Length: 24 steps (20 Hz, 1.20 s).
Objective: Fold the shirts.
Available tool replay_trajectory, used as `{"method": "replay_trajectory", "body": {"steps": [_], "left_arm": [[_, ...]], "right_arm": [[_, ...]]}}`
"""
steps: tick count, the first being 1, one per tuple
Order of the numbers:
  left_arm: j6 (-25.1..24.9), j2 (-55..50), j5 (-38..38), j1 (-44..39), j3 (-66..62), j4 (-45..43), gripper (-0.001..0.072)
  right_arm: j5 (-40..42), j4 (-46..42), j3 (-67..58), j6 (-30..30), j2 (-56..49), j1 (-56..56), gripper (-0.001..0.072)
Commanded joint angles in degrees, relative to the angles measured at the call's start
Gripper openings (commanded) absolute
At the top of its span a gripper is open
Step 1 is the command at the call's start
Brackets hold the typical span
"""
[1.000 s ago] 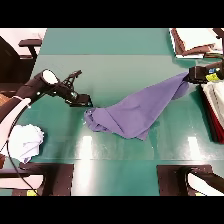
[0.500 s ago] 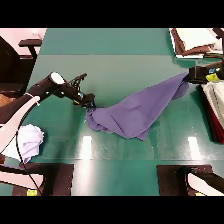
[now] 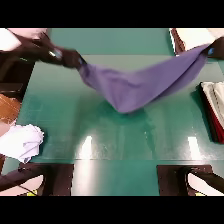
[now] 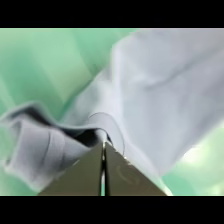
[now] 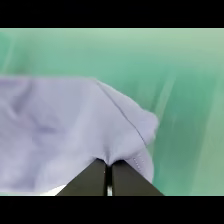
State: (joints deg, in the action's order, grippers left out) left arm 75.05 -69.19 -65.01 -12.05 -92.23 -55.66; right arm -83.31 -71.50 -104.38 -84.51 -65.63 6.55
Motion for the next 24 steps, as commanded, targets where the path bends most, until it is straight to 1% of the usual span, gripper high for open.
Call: {"method": "replay_trajectory", "body": {"steps": [1, 2, 4, 6, 8, 10, 13, 14, 15, 18, 20, 22, 24], "left_arm": [[0.0, 10.1, 0.1, 0.0, -8.3, -3.5, 0.0021], [0.0, 12.4, 0.0, 0.0, -9.9, -3.6, 0.0021], [0.2, 16.5, 0.0, 0.0, -12.4, -3.6, 0.0021], [1.5, 19.5, 0.0, 0.0, -13.9, -4.0, 0.0021], [1.7, 20.4, -1.0, 0.0, -14.9, -4.2, 0.0021], [1.7, 20.0, -2.7, 0.0, -14.7, -6.4, 0.0021], [5.9, 16.5, -8.4, 0.0, -11.8, -18.5, 0.0021], [6.2, 14.7, -10.1, 0.0, -9.9, -21.5, 0.0022], [6.1, 12.5, -11.0, 0.0, -7.3, -23.1, 0.0021], [6.0, 4.9, -10.8, 0.0, 1.2, -22.1, 0.0022], [5.9, -1.0, -8.6, 0.0, 6.1, -20.2, 0.0022], [5.9, -7.1, -2.2, 0.0, 9.2, -20.0, 0.0022], [5.5, -12.4, 4.6, 0.0, 9.4, -20.6, 0.0022]], "right_arm": [[-3.7, -0.2, -12.4, 1.1, 0.0, 0.0, 0.0015], [-3.9, -0.2, -15.3, 1.1, 0.1, 0.0, 0.0015], [-2.3, -0.6, -17.0, 1.1, 1.7, 0.0, 0.0016], [0.8, -1.6, -15.0, 1.0, 4.5, -1.1, 0.0015], [3.5, -1.7, -11.4, 0.5, 7.0, -4.1, 0.0015], [2.3, -1.5, -10.9, -1.0, 6.9, -8.2, 0.0014], [-4.3, -1.4, -14.5, -1.2, 1.0, -10.0, 0.0014], [-6.0, -0.9, -14.1, -1.2, -1.7, -9.5, 0.0015], [-6.6, -0.1, -12.2, -1.2, -4.1, -8.7, 0.0015], [-7.1, -0.2, -4.7, -0.8, -12.8, -6.3, 0.0015], [-5.6, -0.1, -0.7, -0.1, -18.4, -5.6, 0.0014], [-4.3, 0.0, 0.1, -0.1, -23.6, -5.6, 0.0015], [-2.8, 0.0, 0.1, -0.1, -27.0, -5.6, 0.0015]]}}
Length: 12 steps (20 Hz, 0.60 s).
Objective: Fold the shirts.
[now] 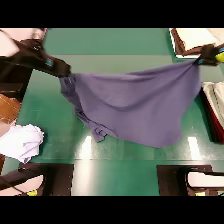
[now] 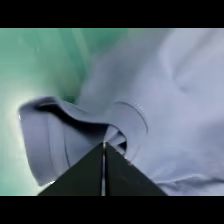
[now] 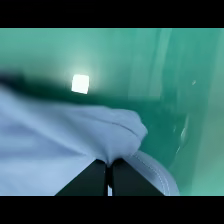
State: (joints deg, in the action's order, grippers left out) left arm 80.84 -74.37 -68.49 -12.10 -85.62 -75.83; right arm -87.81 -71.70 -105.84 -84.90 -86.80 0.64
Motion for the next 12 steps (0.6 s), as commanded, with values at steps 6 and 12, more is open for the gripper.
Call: {"method": "replay_trajectory", "body": {"steps": [6, 12], "left_arm": [[3.5, -11.6, 20.8, 1.1, 1.2, -0.4, 0.0257], [2.7, -8.1, -2.4, 10.5, -2.6, -0.1, 0.0546]], "right_arm": [[6.6, 0.7, 0.8, 0.3, -8.1, -1.9, 0.0370], [-1.9, 13.9, 6.7, 6.2, -3.0, -9.4, 0.0371]]}}
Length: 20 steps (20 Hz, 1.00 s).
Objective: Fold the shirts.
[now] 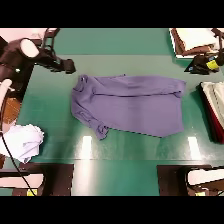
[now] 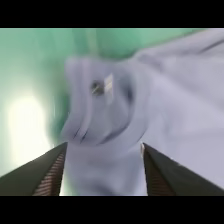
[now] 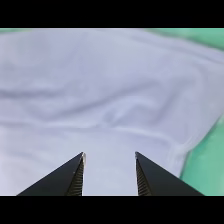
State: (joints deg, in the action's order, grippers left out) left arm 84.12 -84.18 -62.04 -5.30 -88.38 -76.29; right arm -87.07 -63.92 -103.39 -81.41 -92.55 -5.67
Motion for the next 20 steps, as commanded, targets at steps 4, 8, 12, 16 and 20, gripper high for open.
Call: {"method": "replay_trajectory", "body": {"steps": [4, 8, 12, 16, 20], "left_arm": [[-1.0, 8.9, -7.2, 7.5, 17.4, 3.2, 0.0546], [-4.2, 10.0, -3.6, 7.8, 32.2, 10.7, 0.0546], [-5.0, 10.0, 3.5, 7.8, 38.8, 16.4, 0.0546], [-6.3, 9.9, 8.1, 7.8, 42.2, 22.3, 0.0545], [-9.6, 9.2, 7.6, 7.8, 42.6, 27.3, 0.0506]], "right_arm": [[-0.3, 11.8, 21.8, 5.8, 12.6, -6.3, 0.0371], [3.9, 13.4, 33.6, 7.1, 19.5, -5.7, 0.0371], [5.0, 13.3, 37.5, 7.4, 22.3, -3.8, 0.0371], [5.7, 13.4, 37.4, 7.4, 22.6, -1.7, 0.0371], [6.5, 13.5, 37.4, 7.3, 22.6, -0.5, 0.0371]]}}
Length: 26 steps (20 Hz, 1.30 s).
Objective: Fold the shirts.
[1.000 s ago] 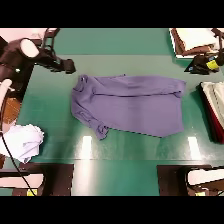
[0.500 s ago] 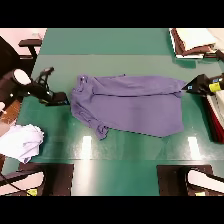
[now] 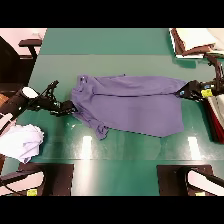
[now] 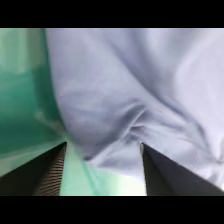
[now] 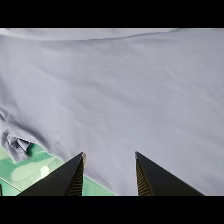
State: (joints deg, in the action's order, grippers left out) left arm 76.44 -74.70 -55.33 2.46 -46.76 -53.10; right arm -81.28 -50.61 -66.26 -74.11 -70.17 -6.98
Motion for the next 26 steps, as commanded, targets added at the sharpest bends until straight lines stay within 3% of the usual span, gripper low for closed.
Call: {"method": "replay_trajectory", "body": {"steps": [1, 2, 7, 8, 9, 14, 16, 17, 18, 19, 23, 24, 26], "left_arm": [[-1.9, -0.2, 0.9, 0.0, 1.0, 4.2, 0.0350], [-2.0, -0.2, 0.7, 0.0, 1.0, 4.3, 0.0284], [-1.9, -0.2, 0.2, 0.0, 1.1, 4.0, 0.0282], [-2.0, -0.2, 0.2, 0.0, 1.1, 4.0, 0.0199], [-3.1, -0.2, 0.3, 0.0, 1.0, 3.8, 0.0025], [-3.4, 5.8, -0.8, 0.1, -2.3, 0.8, 0.0021], [-3.4, 10.3, -1.7, 0.1, -3.0, -1.3, 0.0021], [-3.4, 11.8, -2.0, 0.1, -3.0, -1.4, 0.0022], [-3.4, 12.6, -2.6, 0.1, -3.0, -1.3, 0.0022], [-3.4, 12.9, -3.1, 0.1, -3.0, -1.3, 0.0022], [-3.4, 12.9, -3.7, 0.1, -3.0, -0.9, 0.0022], [-3.4, 12.9, -3.9, 0.1, -3.0, -0.9, 0.0022], [-3.4, 12.9, -4.1, 0.1, -3.0, -0.8, 0.0022]], "right_arm": [[0.8, 0.1, 0.3, 0.0, 0.2, 0.8, 0.0370], [0.7, 0.1, 0.3, 0.0, 0.2, 0.8, 0.0370], [0.5, 0.1, 0.3, 0.0, 0.2, 0.7, 0.0370], [0.6, 0.0, 0.3, 0.0, 0.2, 0.7, 0.0371], [0.6, 0.0, 0.3, 0.0, 0.2, 0.7, 0.0371], [-6.6, -9.6, 2.3, -2.6, 1.2, -3.4, 0.0371], [-4.6, -14.6, 8.9, -5.5, 5.2, -8.2, 0.0371], [-3.5, -15.5, 12.5, -6.6, 7.1, -10.7, 0.0407], [-3.0, -15.1, 16.5, -6.9, 8.8, -13.6, 0.0530], [-3.0, -14.7, 20.0, -6.9, 10.1, -15.8, 0.0561], [0.2, -9.6, 32.2, -6.9, 11.6, -17.9, 0.0545], [1.7, -8.1, 33.9, -6.9, 10.9, -16.8, 0.0480], [5.9, -5.9, 36.0, -6.8, 8.5, -13.2, 0.0479]]}}
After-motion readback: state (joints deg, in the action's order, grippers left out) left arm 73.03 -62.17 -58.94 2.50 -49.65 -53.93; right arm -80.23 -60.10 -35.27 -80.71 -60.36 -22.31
